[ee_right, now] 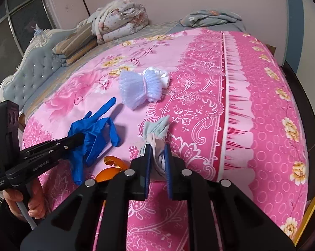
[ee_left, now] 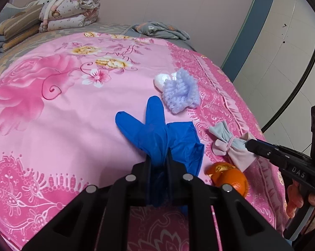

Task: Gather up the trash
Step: 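Grasp the blue glove with the left tool while the right tool grasps the pink bow cloth, then carry the glove and bow cloth to the yellow bin and open both tools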

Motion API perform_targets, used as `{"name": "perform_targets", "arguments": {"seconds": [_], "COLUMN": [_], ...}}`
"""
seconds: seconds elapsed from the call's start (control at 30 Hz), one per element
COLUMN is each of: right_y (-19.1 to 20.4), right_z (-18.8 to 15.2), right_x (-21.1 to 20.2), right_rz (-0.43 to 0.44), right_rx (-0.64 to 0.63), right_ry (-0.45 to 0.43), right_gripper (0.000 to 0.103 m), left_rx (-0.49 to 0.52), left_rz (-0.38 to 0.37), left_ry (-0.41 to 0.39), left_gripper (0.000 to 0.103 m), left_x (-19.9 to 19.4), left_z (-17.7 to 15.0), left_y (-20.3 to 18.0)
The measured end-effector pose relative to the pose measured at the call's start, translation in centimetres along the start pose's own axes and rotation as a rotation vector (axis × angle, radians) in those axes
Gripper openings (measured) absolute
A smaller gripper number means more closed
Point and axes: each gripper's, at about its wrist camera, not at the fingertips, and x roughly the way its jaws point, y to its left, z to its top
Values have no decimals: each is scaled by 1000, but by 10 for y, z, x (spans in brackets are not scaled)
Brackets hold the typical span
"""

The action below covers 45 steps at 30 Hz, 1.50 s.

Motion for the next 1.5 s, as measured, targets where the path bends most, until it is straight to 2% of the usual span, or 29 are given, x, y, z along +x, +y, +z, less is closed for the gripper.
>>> {"name": "perform_targets", "arguments": {"seconds": [0.4,0.7,1.0,1.13,1.5], "right_y": [4,-6,-16,-15,-35], "right_z": [-3,-12,-16,-26,-54], "right_x": [-62,-121,-191,-229,-323], "right_rz": [-19,-32,-52,-87,-182], "right_rx": [-1,29,52,54,142], "right_ry": [-110,-210,-338,-425,-615], "right_gripper": [11,11,11,11,11], "left_rx": [22,71,165,200,308], "left_rz": [4,-14,-59,-89,-211], "left_ry": [-74,-137,-234,-270,-293], "left_gripper": [11,11,11,11,11], "left_x": [-35,-63,-99,-113,-129], "left_z": [7,17,33,40,49], "left_y": [-9,-36,-93,-120,-208]}}
